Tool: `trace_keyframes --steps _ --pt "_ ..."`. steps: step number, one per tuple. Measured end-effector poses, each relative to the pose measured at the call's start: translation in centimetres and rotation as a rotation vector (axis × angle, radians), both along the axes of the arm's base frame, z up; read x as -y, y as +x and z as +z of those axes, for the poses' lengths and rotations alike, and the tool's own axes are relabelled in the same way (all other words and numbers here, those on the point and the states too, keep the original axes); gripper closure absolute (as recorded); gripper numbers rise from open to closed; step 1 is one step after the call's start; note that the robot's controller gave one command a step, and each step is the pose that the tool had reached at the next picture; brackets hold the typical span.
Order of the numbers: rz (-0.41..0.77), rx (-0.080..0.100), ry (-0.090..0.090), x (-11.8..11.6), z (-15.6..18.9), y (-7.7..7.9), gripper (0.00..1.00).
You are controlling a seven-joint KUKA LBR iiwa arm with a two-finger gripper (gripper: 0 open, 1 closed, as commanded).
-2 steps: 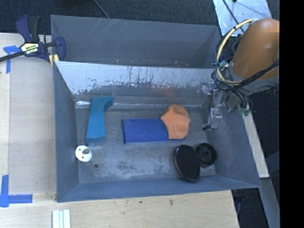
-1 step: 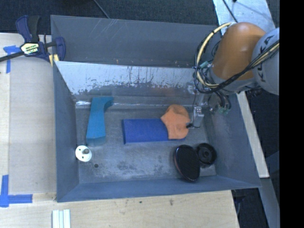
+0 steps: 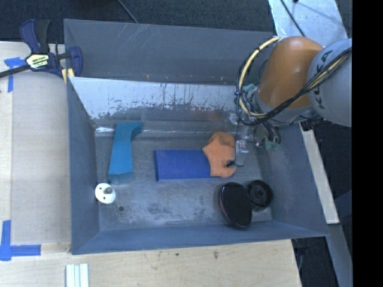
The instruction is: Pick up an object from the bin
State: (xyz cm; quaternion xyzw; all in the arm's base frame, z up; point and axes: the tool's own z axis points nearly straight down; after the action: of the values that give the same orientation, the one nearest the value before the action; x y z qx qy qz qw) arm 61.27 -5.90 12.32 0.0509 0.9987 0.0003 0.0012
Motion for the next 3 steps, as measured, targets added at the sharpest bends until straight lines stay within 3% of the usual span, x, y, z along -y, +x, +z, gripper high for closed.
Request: trace_keyframes --steps 1,2,3 --pt "-0.008 0.001 0.0 -0.1 -0.2 -0.3 0.0" --pt "0.096 -0.009 0.0 0.1 3.0 -3.2 0.0" --pt "0.098 0.014 -0.003 -0.2 2.4 -1.9 0.0"
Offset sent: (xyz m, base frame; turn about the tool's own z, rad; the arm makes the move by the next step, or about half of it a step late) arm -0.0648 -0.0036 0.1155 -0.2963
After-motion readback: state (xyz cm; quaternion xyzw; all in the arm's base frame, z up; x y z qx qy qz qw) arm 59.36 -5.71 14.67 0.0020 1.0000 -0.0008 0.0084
